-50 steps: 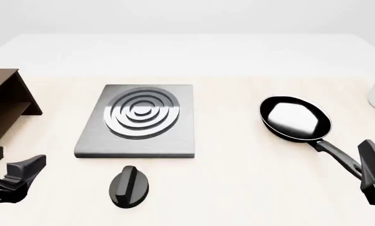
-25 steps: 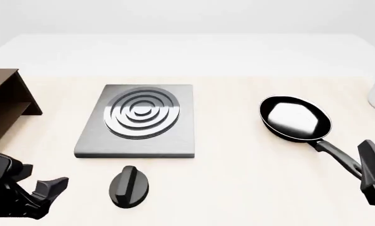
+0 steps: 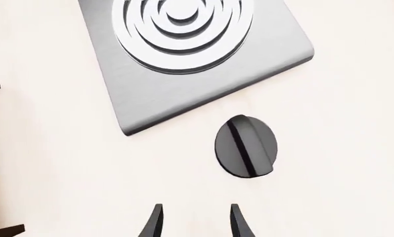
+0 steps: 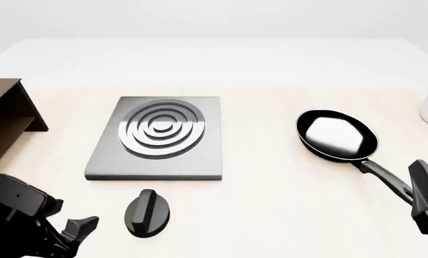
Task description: Turn on the stove and put the frying pan on it.
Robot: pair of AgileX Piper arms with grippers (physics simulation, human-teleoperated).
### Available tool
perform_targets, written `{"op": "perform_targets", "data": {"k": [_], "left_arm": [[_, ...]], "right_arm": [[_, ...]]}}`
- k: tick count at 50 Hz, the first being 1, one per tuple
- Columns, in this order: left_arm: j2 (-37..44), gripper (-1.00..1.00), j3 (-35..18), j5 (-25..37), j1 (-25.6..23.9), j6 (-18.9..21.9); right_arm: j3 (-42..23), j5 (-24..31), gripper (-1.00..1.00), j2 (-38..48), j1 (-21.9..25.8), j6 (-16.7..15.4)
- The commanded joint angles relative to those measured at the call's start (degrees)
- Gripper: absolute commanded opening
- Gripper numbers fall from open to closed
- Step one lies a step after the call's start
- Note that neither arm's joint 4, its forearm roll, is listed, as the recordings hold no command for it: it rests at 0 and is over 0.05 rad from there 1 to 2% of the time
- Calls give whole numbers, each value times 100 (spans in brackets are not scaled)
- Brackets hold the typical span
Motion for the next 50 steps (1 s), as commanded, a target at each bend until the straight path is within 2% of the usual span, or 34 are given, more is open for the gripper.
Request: {"op": "perform_targets", "data": {"k": [1,17,50], "left_arm": [[422,100,150,-515,-277,-146],[1246,100,252,-1427,-670,-392],[2409,100,307,-2526,-1312,-625]], "right_arm": [[-1,59,100,-56,-3,-51],[3,86,100,-55,11,-94],[4,32,100,17,13,-116]]}}
